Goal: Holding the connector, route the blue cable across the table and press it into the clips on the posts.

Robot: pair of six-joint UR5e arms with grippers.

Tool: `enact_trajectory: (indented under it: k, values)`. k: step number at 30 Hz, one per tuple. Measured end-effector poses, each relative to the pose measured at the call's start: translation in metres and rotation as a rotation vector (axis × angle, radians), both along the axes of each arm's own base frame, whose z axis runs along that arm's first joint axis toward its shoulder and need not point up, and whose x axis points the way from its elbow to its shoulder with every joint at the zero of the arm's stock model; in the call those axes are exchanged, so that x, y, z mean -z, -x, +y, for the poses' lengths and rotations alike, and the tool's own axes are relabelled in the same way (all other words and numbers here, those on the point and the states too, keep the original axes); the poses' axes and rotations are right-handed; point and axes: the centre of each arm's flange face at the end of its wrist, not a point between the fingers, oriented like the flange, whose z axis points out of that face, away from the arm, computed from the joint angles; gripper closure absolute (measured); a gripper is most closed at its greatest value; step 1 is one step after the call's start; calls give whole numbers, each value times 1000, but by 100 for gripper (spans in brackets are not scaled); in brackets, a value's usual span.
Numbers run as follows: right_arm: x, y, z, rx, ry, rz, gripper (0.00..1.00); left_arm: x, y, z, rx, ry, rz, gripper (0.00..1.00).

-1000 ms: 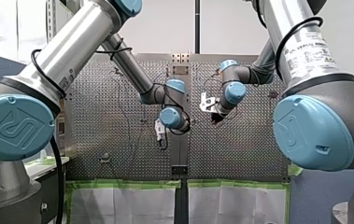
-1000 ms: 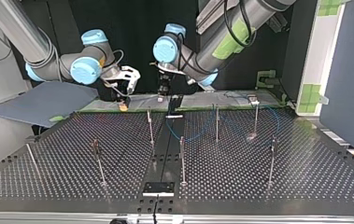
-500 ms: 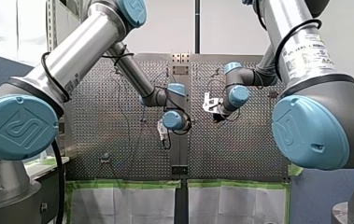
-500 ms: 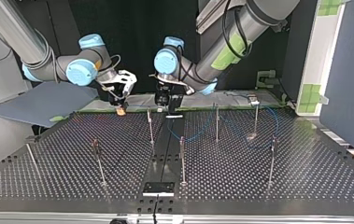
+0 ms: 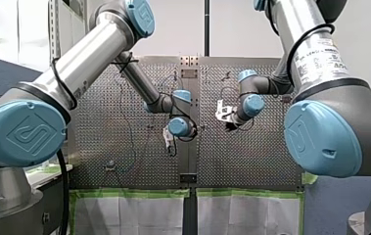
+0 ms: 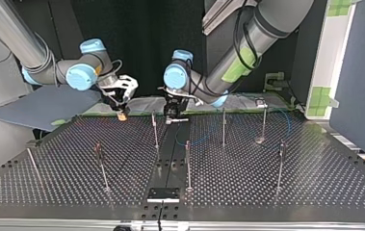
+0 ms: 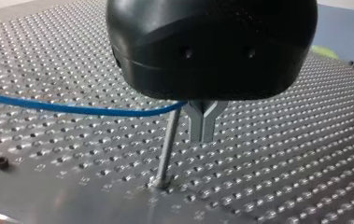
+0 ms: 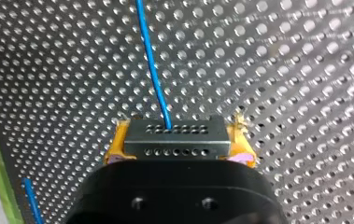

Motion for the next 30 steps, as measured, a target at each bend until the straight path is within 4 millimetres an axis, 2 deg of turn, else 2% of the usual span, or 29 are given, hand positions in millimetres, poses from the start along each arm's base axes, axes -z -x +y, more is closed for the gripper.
enact_trajectory:
  k: [11,16,18,20,21,22,23,27,28,30]
  values:
    - [4,14,-27,24,18,-42,100,-33,-36,6,-25,10,-31,100]
    - [3,19,-36,28,21,-52,100,-37,-42,11,-35,-5,-25,100]
    - [2,22,-38,27,23,-55,100,-36,-42,13,-36,-15,-17,96]
    - [2,23,-40,24,22,-58,100,-36,-41,13,-35,-22,-10,75]
    - [2,24,-40,22,22,-59,100,-35,-40,13,-34,-24,-8,75]
    - [1,25,-41,19,22,-61,100,-35,-39,12,-33,-26,-5,65]
    - [1,25,-42,15,21,-65,100,-35,-38,12,-31,-30,0,49]
    - [-1,26,-44,-6,19,-79,100,-33,-33,9,-24,-48,16,49]
    - [-2,26,-45,-9,19,-81,100,-33,-32,9,-23,-52,19,0]
    - [-2,27,-46,-13,18,-83,100,-33,-30,7,-18,-60,25,0]
